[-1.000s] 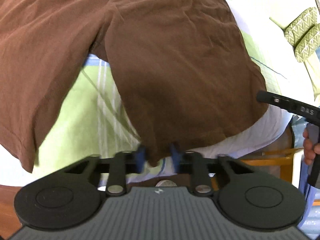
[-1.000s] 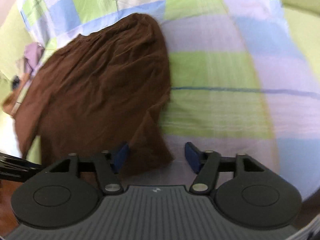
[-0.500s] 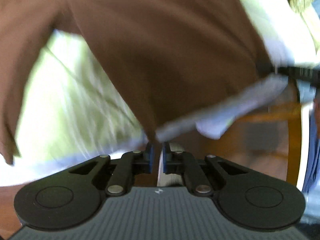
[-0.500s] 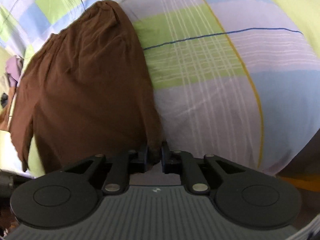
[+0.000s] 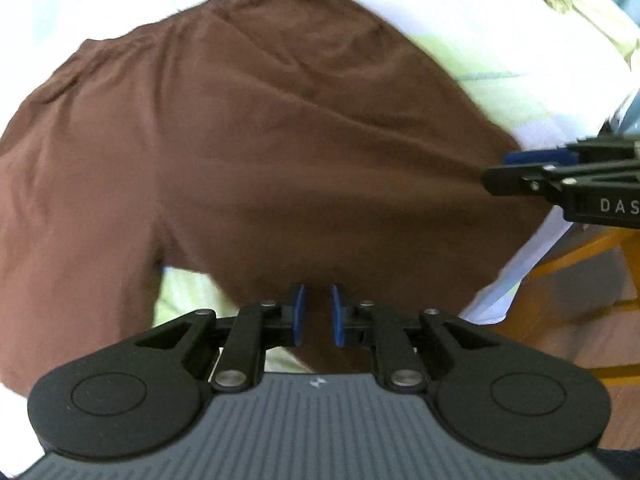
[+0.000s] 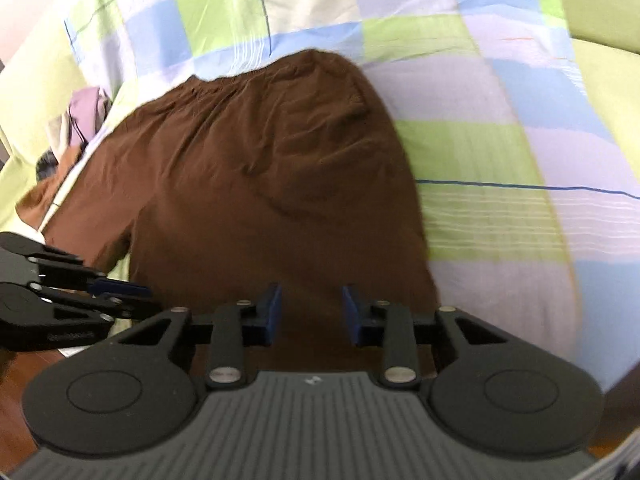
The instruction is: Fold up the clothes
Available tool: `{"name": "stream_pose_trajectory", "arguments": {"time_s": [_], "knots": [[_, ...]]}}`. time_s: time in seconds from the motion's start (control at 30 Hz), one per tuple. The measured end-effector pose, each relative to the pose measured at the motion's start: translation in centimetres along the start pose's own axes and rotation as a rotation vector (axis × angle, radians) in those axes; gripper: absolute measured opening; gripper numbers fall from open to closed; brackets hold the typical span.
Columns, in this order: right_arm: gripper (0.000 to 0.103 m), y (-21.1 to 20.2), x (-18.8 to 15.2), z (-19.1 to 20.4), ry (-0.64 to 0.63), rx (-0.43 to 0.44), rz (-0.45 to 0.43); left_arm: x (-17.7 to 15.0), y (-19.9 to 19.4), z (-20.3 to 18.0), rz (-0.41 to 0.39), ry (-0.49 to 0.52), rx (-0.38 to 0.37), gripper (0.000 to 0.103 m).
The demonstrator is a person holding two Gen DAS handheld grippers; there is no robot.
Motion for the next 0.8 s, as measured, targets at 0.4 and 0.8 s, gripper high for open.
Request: {"name": "stream_pose_trajectory", "arguments": {"time_s": [0.4, 0.8], "knots": [[0.04, -6.7, -6.9, 0.2, 0.29, -0.371, 0.082, -13.8, -4.9, 1.0, 0.223, -0.068, -0.129, 0.044], [0.088, -16.1, -7.1, 20.4, 0.508, -0.274, -0.174, -9.3, -23.4, 12.1, -0.039, 0.084, 0.13, 0.07]]}}
Point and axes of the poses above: each gripper's, at about its wrist camera, not at the fingertips, and y roughly the way its jaws point, z to its left, x to its top, the point moved 10 cm from there along y, roughly the way its jaws point, and after that the axes turned 11 degrees about y, right-handed, at the moved point
